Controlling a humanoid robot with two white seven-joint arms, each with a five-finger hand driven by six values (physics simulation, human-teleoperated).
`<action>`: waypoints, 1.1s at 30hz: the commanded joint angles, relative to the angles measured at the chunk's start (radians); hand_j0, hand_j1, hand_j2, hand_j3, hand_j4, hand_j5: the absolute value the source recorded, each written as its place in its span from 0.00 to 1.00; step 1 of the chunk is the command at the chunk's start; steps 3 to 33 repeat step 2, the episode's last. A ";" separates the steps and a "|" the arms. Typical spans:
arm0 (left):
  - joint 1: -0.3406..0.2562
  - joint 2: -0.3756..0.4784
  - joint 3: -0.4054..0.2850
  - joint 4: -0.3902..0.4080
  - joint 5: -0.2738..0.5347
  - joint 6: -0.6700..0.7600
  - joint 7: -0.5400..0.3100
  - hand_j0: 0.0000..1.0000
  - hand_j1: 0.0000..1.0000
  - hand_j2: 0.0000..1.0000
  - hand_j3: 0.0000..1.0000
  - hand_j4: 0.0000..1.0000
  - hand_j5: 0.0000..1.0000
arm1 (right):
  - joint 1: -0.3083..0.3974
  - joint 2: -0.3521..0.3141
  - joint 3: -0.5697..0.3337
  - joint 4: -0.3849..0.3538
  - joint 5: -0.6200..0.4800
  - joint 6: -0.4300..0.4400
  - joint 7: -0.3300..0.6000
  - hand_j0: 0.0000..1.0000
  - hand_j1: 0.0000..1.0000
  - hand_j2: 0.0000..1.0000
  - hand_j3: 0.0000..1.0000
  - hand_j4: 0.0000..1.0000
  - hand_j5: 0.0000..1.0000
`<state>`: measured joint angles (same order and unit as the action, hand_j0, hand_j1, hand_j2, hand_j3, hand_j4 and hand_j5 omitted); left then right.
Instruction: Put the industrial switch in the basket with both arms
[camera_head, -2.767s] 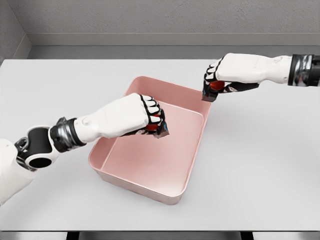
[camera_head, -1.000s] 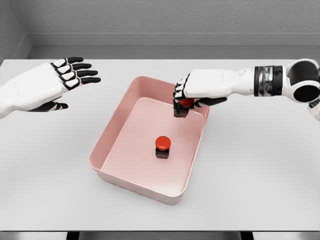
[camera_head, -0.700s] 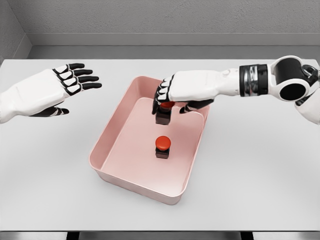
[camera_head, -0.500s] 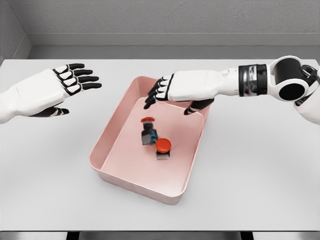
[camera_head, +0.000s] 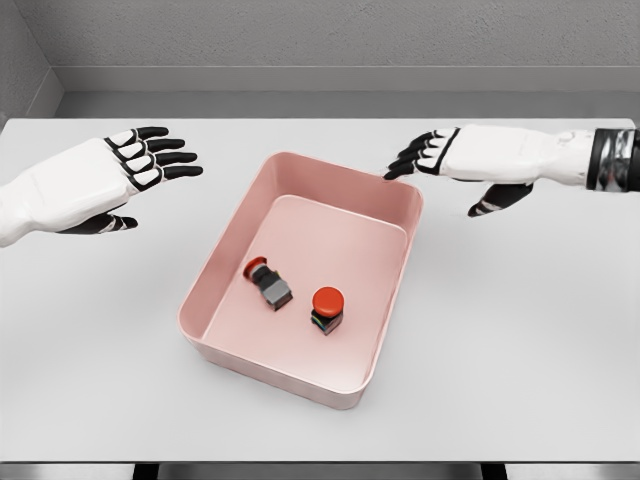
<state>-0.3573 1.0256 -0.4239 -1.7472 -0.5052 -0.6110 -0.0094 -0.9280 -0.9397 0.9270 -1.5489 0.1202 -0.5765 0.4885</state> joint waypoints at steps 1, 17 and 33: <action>0.000 0.001 0.001 0.000 0.007 0.000 0.002 1.00 1.00 1.00 1.00 1.00 1.00 | 0.001 -0.047 -0.048 0.001 -0.007 0.003 -0.001 1.00 1.00 1.00 1.00 1.00 1.00; 0.000 0.001 -0.001 0.000 0.007 0.000 0.002 1.00 1.00 1.00 1.00 1.00 1.00 | 0.017 -0.050 -0.065 0.001 -0.007 0.003 -0.001 1.00 1.00 1.00 1.00 1.00 1.00; 0.000 0.001 -0.001 0.000 0.007 0.000 0.002 1.00 1.00 1.00 1.00 1.00 1.00 | 0.017 -0.050 -0.065 0.001 -0.007 0.003 -0.001 1.00 1.00 1.00 1.00 1.00 1.00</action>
